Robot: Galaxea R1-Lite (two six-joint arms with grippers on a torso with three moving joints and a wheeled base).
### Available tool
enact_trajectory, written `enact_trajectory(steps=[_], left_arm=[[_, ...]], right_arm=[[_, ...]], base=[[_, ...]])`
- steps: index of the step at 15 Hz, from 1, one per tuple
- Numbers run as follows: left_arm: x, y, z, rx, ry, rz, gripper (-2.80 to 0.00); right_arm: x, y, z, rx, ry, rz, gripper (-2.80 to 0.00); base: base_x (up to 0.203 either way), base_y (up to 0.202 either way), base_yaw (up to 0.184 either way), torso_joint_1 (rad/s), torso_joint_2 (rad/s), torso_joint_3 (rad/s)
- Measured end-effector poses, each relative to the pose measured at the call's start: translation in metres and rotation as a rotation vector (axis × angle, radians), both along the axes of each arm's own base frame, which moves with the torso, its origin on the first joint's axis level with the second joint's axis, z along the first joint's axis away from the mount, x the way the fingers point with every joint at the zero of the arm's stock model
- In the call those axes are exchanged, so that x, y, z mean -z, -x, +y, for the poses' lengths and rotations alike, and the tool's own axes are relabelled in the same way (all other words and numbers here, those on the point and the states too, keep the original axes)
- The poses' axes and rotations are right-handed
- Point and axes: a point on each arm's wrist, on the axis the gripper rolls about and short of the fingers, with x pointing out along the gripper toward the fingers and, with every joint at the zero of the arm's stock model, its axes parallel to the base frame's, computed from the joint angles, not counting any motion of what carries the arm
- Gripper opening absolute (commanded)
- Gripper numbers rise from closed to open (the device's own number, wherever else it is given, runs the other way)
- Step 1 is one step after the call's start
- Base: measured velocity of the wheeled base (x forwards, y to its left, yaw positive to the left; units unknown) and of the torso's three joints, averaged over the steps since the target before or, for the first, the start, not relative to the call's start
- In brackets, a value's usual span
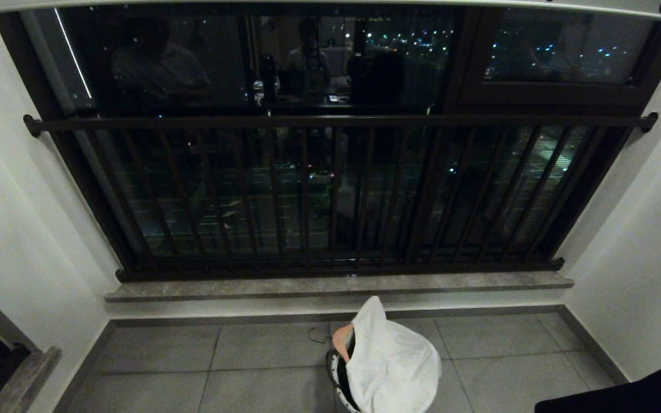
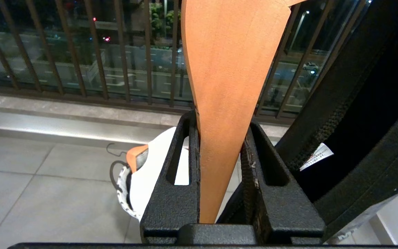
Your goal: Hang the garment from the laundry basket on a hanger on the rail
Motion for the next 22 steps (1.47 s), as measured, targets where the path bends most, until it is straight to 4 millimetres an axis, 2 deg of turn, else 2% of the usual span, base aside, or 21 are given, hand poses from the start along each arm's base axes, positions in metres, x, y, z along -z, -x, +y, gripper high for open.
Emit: enact_trajectory(steps=[12,22], left_arm=[[0.0002,0.0,0.0,0.0,0.0,0.001,-2.8],[0.0,0.0,0.0,0.0,0.0,0.0,-2.8]], right_arm=[[0.0,0.0,0.0,0.0,0.0,0.0,-2.8],[0.0,0.0,0.0,0.0,0.0,0.0,-2.8]], base=[[0.005,0.0,0.0,0.062,-0.13,-0.063],[0.193,0.0,0.0,0.006,0.0,0.001]])
